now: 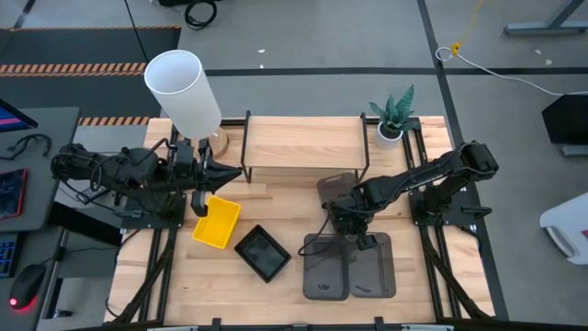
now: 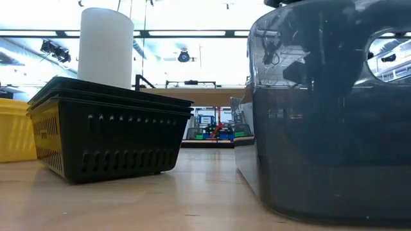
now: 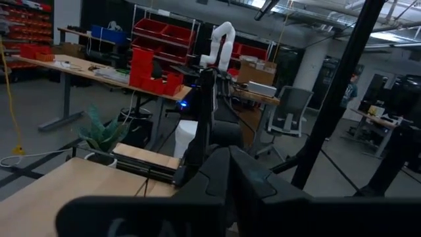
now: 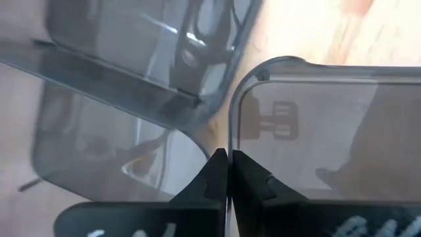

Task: Stack baskets on shelf by color
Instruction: Stack the top transparent black bin on the bottom right transparent black bin on the table

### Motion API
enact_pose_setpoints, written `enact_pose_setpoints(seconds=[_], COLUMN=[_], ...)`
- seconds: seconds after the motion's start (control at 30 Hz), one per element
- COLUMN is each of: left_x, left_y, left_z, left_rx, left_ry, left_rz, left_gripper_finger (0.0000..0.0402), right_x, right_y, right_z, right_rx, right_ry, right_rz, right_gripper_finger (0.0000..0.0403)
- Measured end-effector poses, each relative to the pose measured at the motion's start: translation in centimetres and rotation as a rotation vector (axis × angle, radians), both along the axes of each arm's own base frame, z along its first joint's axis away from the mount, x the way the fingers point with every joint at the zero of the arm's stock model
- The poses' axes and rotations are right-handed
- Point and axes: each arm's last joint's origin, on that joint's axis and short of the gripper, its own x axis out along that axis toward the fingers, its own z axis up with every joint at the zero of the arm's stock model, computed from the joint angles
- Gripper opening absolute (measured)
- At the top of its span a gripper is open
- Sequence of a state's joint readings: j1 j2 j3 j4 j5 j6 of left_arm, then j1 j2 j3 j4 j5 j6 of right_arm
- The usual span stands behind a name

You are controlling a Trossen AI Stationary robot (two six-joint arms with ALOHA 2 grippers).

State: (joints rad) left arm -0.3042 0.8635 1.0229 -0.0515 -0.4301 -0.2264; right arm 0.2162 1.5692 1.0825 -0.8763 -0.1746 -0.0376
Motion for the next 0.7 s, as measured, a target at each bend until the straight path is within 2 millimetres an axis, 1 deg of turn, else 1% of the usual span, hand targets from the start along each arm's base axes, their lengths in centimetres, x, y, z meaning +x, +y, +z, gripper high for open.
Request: enact_pose_setpoints(seconds=[0.1,0.23,0.47,0.7], left_x=[0.0,0.0,0.0,0.0], left_y=[0.0,0.0,0.0,0.0], left_z=[0.0,0.0,0.0,0.0], left_rx=[0.001,0.002,0.003,0.012], left_ry=[0.000,0.000,0.003,0.006], left_rz=[0.000,0.001,0.003,0.005], left_gripper_finger=[0.0019,0.0018,0.0010,0.0021], right_x=[0.4,0.7,1.5,1.6], right_y=[0.0,-0.2,-0.4,-1.0], right_z=[0.8,2.4,6.0,9.4], right_rx=[0.034,0.065,0.126,0.152], right_ry=[-0.013,-0.012,-0.044,-0.059], right_rz=[0.008,0.007,0.009,-0.018], right_gripper_finger=[0.0007,0.0007,0.0007,0.0007])
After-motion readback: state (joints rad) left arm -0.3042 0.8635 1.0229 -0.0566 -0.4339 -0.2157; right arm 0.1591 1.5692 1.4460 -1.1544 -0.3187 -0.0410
